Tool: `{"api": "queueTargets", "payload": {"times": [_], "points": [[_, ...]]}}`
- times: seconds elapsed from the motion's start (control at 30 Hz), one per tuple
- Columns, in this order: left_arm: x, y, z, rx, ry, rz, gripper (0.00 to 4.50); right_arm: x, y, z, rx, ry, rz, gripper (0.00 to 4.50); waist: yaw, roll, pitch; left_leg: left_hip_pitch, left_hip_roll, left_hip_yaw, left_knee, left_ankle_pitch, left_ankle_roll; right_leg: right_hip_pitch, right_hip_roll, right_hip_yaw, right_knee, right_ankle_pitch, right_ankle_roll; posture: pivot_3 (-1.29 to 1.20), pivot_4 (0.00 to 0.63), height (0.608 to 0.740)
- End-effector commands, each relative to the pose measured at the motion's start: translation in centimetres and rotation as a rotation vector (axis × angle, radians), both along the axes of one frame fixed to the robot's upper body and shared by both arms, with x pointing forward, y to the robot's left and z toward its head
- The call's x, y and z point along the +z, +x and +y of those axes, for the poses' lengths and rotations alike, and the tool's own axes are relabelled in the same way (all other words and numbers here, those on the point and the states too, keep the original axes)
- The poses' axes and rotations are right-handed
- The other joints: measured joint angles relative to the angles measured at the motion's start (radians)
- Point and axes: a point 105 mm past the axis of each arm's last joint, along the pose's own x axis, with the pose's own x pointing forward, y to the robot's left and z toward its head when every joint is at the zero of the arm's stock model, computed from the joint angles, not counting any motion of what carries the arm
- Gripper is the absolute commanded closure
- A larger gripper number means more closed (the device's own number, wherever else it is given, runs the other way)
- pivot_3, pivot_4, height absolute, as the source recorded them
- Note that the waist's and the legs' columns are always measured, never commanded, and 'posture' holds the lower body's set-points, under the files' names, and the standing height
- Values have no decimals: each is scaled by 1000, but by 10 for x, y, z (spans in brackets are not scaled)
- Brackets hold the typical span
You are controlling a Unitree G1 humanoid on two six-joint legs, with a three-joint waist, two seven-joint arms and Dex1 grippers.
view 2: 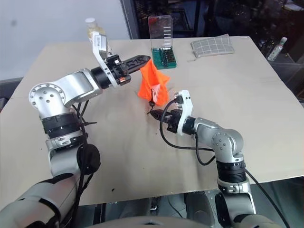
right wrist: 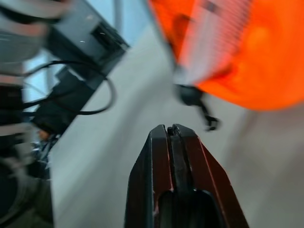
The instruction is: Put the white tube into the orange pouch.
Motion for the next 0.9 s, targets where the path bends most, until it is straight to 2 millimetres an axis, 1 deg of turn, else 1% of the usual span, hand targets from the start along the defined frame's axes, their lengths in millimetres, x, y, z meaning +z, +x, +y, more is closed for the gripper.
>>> {"api": "queueTargets", "payload": {"times": [0.03,0.07,0.13,0.2,0.23,0.27,0.3,0.33,0.37,0.43,0.53,0.7,0.9], "points": [[27,-8,-5,-17,-34,-107,4500,32,-12,-6,33,78,-113,4435,0,0,0,0,0,0,0,0,0,0,0,0,0,0,0,0,150,740],[28,-8,-5,-17,-39,-108,4500,31,-11,-6,26,59,-119,4435,0,0,0,0,0,0,0,0,0,0,0,0,0,0,0,0,150,740],[30,-6,-5,-14,-45,-110,4500,21,-7,-6,8,-17,-112,4435,0,0,0,0,0,0,0,0,0,0,0,0,0,0,0,0,150,740],[30,-5,-6,-13,-45,-113,4500,12,-8,-5,23,-45,-106,4435,0,0,0,0,0,0,0,0,0,0,0,0,0,0,0,0,150,740],[31,-5,-7,-12,-44,-113,4500,9,-9,-4,33,-42,-98,3946,-1,0,0,0,0,0,0,0,0,0,0,0,0,0,0,0,150,740],[31,-4,-7,-11,-44,-114,4500,7,-10,-4,35,-48,-95,3781,-1,0,0,0,0,0,0,0,0,0,0,0,0,0,0,0,150,740],[31,-4,-8,-11,-44,-115,4500,-1,-7,-5,6,-99,-94,3191,-1,0,0,0,0,0,0,0,0,0,0,0,0,0,0,0,150,740],[32,-4,-9,-12,-43,-116,4500,-7,-6,-7,-12,-134,-94,2713,-1,0,0,0,0,0,0,0,0,0,0,0,0,0,0,0,150,740],[33,-4,-10,-14,-45,-119,4500,-10,-9,-7,-6,-145,-93,2204,0,0,0,0,0,0,0,0,0,0,0,0,0,0,0,0,150,740],[34,-5,-12,-18,-45,-123,4500,-10,-13,-7,9,-141,-91,1329,0,0,0,0,0,0,0,0,0,0,0,0,0,0,0,0,150,740],[35,-6,-12,-22,-43,-127,4500,-12,-14,-7,6,-146,-89,1329,0,0,0,0,0,0,0,0,0,0,0,0,0,0,0,0,150,740],[36,-6,-12,-22,-39,-134,4500,-17,-3,-9,-44,-166,-77,1329,0,0,0,0,0,0,0,0,0,0,0,0,0,0,0,0,150,740],[36,-8,-13,-22,-30,-136,4500,-15,17,3,-80,-120,-77,1329,-1,0,0,0,0,0,0,0,0,0,0,0,0,0,0,0,150,740]]}}
